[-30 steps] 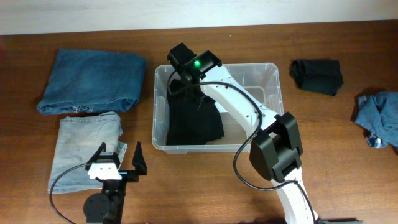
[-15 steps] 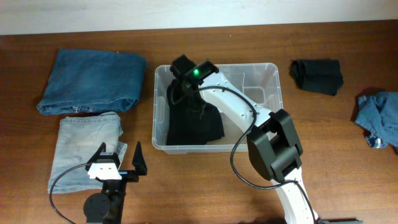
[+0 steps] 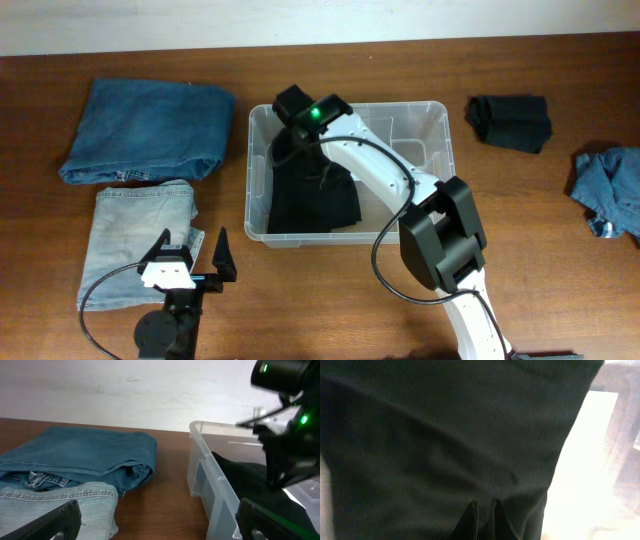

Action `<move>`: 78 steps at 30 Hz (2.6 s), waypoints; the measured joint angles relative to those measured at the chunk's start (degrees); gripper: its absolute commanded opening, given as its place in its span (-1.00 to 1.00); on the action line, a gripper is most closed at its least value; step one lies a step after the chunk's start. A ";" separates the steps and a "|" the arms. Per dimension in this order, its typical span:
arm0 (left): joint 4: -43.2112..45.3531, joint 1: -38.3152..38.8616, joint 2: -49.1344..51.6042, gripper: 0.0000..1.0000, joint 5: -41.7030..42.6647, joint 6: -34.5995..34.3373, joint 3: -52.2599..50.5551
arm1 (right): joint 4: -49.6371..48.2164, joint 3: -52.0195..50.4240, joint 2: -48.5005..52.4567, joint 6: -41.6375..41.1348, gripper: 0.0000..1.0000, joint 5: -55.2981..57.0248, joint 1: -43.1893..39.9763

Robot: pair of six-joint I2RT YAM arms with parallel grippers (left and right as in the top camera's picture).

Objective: Pack container
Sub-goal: 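Lower the black shirt into the container's left side, then open the right gripper, press the shirt flat, and lift away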

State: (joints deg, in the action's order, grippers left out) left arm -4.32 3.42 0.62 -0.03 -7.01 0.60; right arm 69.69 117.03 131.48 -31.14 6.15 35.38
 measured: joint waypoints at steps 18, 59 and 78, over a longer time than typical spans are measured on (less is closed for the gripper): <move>0.00 0.00 0.00 0.99 0.00 0.00 0.00 | -2.82 -2.10 0.00 0.07 -0.92 -5.75 0.04; 0.00 0.00 0.00 0.99 0.00 0.00 0.00 | -2.40 1.42 0.00 0.76 -0.92 -6.99 1.77; 0.00 0.00 0.00 0.99 0.00 -0.02 0.00 | -5.35 -5.60 0.00 1.99 -0.92 -2.67 -2.75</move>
State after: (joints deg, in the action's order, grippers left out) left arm -4.32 3.42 0.62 -0.03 -7.03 0.60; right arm 64.34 111.44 131.48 -29.15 3.49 32.62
